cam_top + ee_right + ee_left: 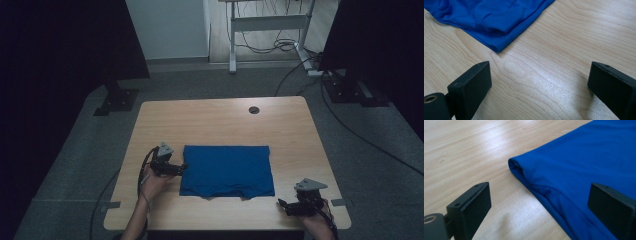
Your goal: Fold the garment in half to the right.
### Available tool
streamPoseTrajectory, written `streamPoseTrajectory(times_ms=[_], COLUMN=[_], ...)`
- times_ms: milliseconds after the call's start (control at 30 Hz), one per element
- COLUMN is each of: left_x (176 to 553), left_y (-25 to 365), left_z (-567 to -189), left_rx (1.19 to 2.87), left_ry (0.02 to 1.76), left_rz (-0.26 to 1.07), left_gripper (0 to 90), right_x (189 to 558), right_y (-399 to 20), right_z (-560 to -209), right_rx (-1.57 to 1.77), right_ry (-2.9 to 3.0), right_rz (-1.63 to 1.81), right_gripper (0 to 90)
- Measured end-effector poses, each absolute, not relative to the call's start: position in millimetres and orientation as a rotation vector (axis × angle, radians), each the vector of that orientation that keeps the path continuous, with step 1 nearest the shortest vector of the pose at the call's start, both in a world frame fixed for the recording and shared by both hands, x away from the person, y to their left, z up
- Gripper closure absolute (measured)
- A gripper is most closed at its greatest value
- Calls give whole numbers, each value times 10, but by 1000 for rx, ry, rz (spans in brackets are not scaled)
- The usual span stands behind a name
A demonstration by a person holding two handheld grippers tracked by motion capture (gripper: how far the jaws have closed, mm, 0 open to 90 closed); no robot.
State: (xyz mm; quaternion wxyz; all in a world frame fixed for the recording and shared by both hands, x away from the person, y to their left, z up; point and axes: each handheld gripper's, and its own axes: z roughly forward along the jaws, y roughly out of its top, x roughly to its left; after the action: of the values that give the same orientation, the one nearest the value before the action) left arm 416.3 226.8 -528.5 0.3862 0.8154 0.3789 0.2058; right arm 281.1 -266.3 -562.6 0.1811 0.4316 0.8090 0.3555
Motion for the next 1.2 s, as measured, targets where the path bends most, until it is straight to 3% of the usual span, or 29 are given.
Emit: streamPoseTrajectory(times_ms=[767, 1200], left_x=[4752, 4793], left_y=[2179, 2146], left_z=[-5375, -5483], left_rx=[2041, 2104], left_ry=[1067, 1128], left_rz=[594, 591], left_gripper=[59, 71], right_x=[2810, 2811], right_y=[-2663, -2664], right_z=[-5626, -5626], right_rx=[1220, 1217], right_ry=[2285, 2286], right_rz=[1003, 1003], right_gripper=[49, 49])
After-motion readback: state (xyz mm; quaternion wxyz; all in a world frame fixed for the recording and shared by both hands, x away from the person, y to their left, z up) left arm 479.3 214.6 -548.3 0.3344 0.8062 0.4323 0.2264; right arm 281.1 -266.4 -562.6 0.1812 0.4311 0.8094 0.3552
